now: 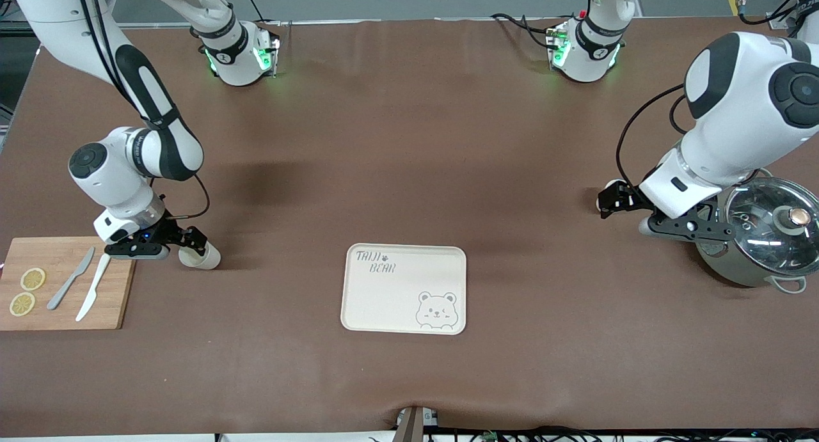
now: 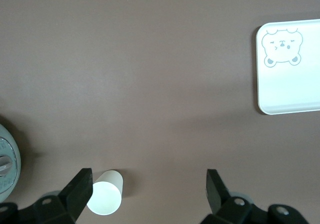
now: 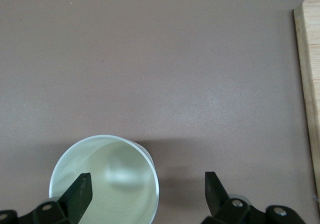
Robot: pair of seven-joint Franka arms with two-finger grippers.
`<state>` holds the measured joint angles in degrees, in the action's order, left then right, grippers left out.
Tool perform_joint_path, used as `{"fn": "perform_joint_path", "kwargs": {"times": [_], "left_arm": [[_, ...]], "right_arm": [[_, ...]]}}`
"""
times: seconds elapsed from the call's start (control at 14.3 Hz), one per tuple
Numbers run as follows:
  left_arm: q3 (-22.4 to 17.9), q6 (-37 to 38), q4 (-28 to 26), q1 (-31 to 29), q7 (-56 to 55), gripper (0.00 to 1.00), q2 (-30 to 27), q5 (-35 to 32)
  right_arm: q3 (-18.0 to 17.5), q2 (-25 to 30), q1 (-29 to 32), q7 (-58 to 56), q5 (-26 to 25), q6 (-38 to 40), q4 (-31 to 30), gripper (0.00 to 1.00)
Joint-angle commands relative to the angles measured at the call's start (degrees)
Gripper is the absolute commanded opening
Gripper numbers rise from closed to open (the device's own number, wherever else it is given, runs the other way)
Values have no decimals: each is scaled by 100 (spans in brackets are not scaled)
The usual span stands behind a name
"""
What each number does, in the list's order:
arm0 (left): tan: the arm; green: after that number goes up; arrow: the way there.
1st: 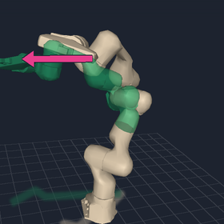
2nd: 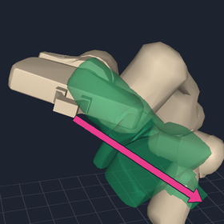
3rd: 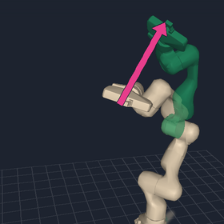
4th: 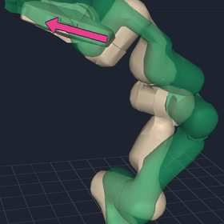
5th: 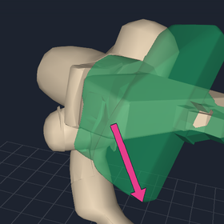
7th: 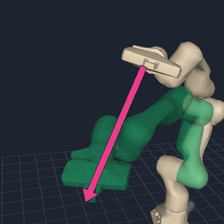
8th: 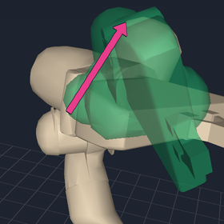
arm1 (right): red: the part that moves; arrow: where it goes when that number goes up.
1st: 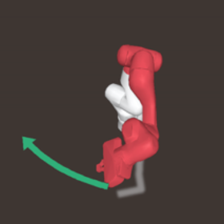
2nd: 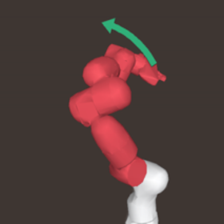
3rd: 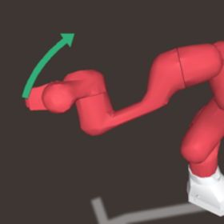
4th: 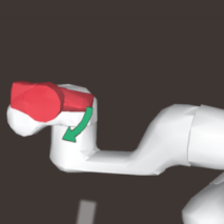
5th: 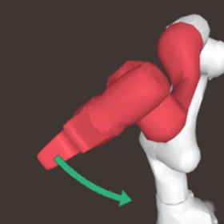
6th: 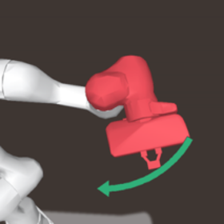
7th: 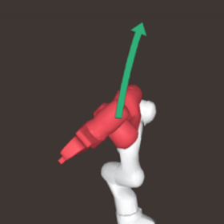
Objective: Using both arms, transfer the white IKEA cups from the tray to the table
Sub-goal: 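Open both grippers to release the cups on the table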
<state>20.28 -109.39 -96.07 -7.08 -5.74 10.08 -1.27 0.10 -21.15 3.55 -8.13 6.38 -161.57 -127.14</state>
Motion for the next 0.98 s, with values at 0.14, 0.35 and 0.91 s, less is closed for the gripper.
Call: {"fn": "perform_joint_path", "kwargs": {"times": [0.14,0.35,0.91], "left_arm": [[-348,374,273,215,124,100,29,-180],[-674,576,273,295,476,100,-6,-180],[-1237,875,308,339,1031,100,-445,-101]], "right_arm": [[16,742,93,-101,144,1740,435,100],[16,1208,93,-75,92,2838,699,100],[34,2246,111,22,-400,6169,2235,100]]}}
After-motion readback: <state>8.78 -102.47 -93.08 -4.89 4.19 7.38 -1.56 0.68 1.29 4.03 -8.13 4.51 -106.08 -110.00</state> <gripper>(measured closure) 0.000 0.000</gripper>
